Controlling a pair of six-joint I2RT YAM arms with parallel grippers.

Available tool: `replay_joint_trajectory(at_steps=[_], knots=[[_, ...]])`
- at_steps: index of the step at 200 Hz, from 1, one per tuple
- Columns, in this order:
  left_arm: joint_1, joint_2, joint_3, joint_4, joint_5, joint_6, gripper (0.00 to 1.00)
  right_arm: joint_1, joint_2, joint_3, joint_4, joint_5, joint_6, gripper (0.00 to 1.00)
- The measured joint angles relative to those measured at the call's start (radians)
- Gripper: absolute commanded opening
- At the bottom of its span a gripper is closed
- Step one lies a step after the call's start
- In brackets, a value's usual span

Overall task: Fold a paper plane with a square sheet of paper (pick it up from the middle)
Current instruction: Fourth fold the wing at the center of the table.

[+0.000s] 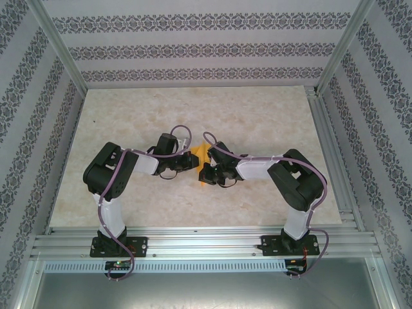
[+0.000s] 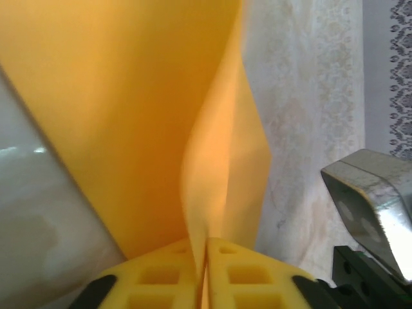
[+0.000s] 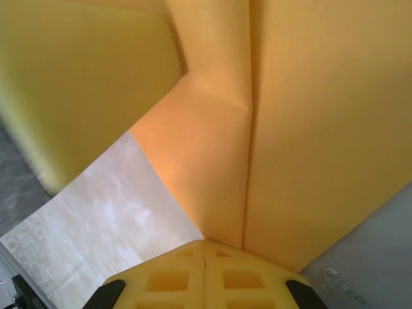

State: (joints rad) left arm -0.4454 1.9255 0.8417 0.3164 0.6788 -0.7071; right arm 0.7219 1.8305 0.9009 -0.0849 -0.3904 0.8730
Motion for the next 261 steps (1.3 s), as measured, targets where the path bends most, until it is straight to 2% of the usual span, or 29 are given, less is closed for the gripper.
replay_joint_trajectory(at_steps=[23,66,121,141,163,175,209,261], knots=[[-0.001,-0.003,0.025,-0.043,-0.003,0.004,0.26,0.000,0.000,0.000,0.000,0.000,0.000,0.04],[0.003,-0.029,0.070,-0.132,-0.076,0.028,0.29,0.000,0.000,0.000,0.003,0.000,0.000,0.04],[0.013,-0.140,0.074,-0.221,-0.130,0.034,0.32,0.000,0.000,0.000,0.003,-0.001,0.000,0.04],[0.014,-0.200,0.074,-0.243,-0.151,0.031,0.25,0.000,0.000,0.000,0.003,-0.001,0.000,0.04],[0.015,-0.269,0.054,-0.235,-0.156,0.004,0.13,0.000,0.000,0.000,0.003,-0.001,0.000,0.04],[0.015,-0.285,0.049,-0.227,-0.141,-0.009,0.09,0.000,0.000,0.000,0.003,-0.001,0.000,0.04],[0.014,-0.256,0.038,-0.178,-0.100,-0.045,0.06,0.000,0.002,0.002,0.003,-0.002,0.000,0.04],[0.013,-0.079,0.028,-0.063,-0.036,-0.127,0.06,0.000,0.010,0.009,0.007,-0.008,0.000,0.04]])
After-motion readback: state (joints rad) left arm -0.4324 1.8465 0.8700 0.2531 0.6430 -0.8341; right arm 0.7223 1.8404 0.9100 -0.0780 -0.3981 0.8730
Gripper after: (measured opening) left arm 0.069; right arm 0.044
